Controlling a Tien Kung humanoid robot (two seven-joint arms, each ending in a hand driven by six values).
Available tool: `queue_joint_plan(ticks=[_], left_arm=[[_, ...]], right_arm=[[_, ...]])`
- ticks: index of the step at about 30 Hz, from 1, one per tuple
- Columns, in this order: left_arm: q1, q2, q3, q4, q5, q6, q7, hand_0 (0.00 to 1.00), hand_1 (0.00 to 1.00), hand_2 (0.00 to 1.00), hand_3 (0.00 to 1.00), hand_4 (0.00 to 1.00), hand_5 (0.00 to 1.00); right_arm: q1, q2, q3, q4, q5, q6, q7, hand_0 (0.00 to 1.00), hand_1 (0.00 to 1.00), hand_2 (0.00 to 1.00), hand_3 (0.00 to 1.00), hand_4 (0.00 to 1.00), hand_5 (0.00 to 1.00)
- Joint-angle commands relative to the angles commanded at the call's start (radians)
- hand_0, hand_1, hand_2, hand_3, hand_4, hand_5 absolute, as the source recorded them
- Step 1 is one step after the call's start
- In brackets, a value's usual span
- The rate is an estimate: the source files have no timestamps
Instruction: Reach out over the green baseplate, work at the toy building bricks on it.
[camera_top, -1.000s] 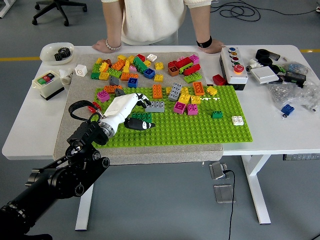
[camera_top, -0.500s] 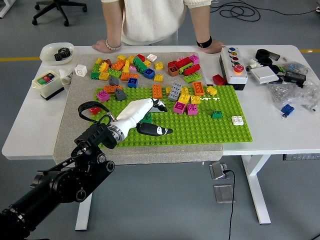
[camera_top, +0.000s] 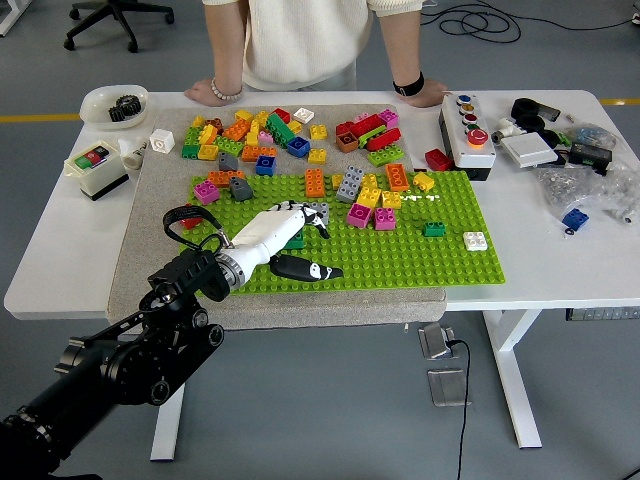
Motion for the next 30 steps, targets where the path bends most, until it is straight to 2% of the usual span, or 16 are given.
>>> queue_joint_plan(ticks=[7,17,30], left_arm=[[-0.003,0.0,-0.002,0.013,0.032,0.011,0.002,0.998,0.978,0.905,0.598,0.998,0.624],[-0.029,0.0,-0.006,0.075,0.108,0.037,-0.02,0.998,0.985,0.922,0.605,0.998,0.631],[-0.033,0.0,-0.007,0.104,0.136,0.054,-0.027,0.998,0.99,0.93,0.606,0.998,0.638]], right_arm=[[0.002,0.0,-0.002,0.0,0.001,0.0,0.001,0.738,0.638,0.682,0.627,0.804,0.513],[0.003,0.0,0.0,0.0,0.001,0.0,0.001,0.739,0.639,0.682,0.626,0.804,0.512],[0.003,0.0,0.0,0.0,0.001,0.0,0.002,0.739,0.639,0.682,0.626,0.804,0.514]])
